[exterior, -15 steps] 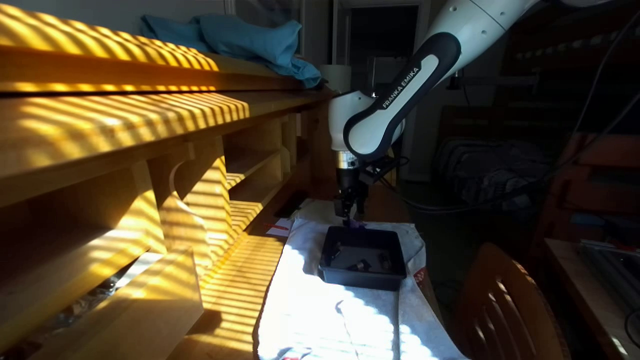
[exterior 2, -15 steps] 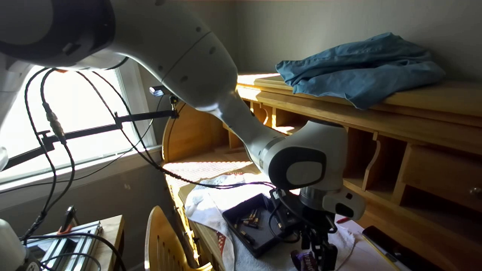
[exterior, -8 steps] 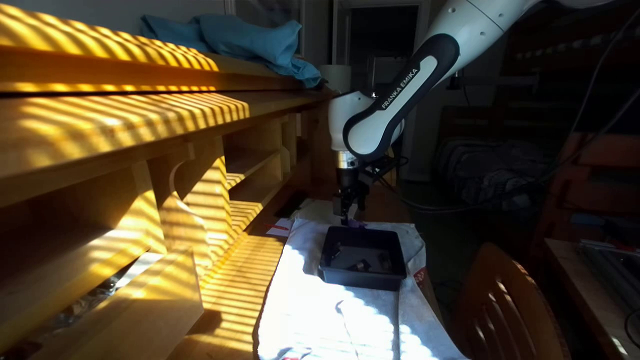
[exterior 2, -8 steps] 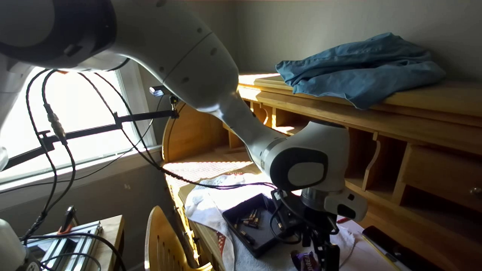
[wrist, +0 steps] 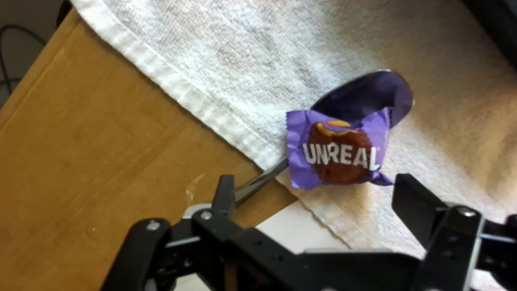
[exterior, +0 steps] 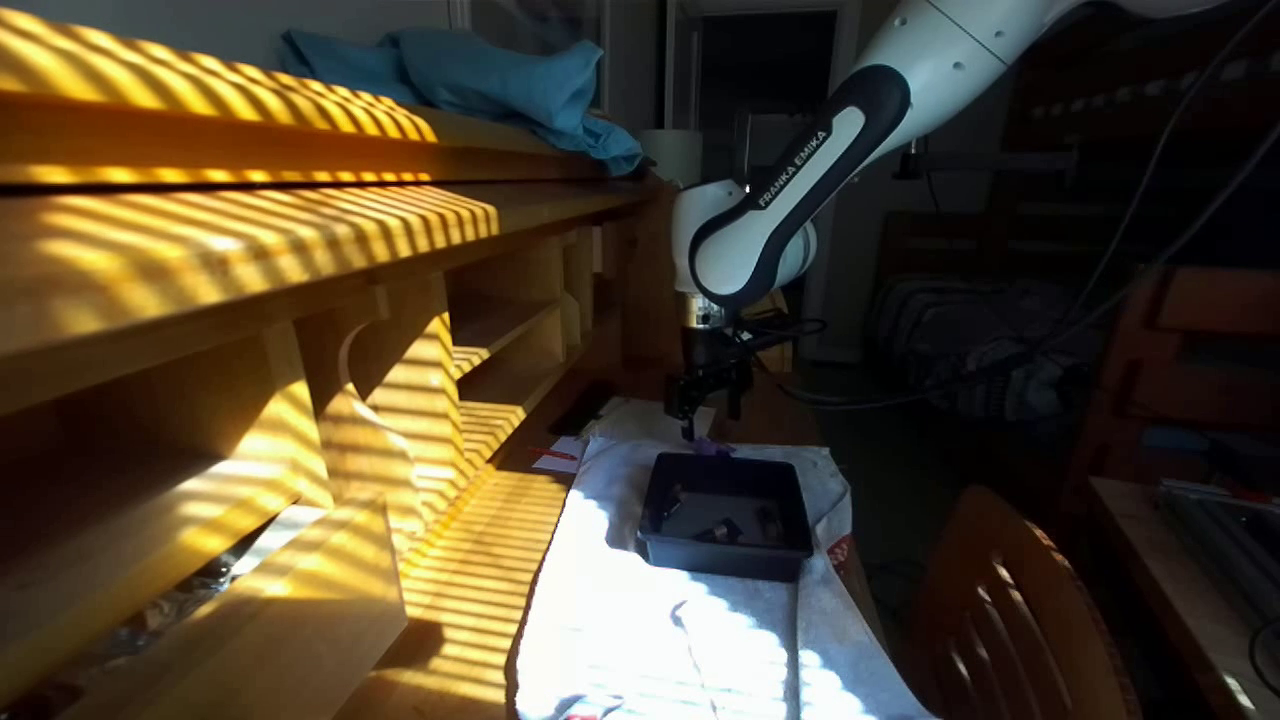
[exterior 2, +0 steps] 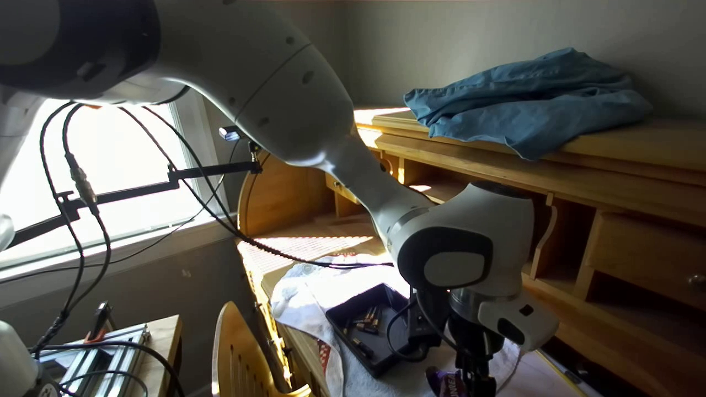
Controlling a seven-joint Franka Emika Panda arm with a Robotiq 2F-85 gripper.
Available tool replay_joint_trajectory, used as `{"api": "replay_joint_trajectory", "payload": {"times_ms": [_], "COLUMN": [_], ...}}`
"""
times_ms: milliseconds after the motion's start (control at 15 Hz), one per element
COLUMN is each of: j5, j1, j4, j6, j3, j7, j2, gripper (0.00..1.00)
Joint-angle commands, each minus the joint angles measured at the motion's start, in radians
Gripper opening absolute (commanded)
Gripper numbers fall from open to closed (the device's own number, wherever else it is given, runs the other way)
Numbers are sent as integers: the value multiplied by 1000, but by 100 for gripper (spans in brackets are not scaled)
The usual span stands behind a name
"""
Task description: Put the packet on the spoon and put the packet in the tray
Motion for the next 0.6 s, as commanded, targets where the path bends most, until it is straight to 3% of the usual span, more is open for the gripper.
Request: {"api": "replay_joint_trajectory", "payload": {"times_ms": [0,533], "j5": [77,104], "j1": [-17,-12], "j4": [-11,-15], "j6": [25,29], "j3": [-3,-34], "j7": [71,187], "j2": [-11,-4], "gripper": [100,100]}}
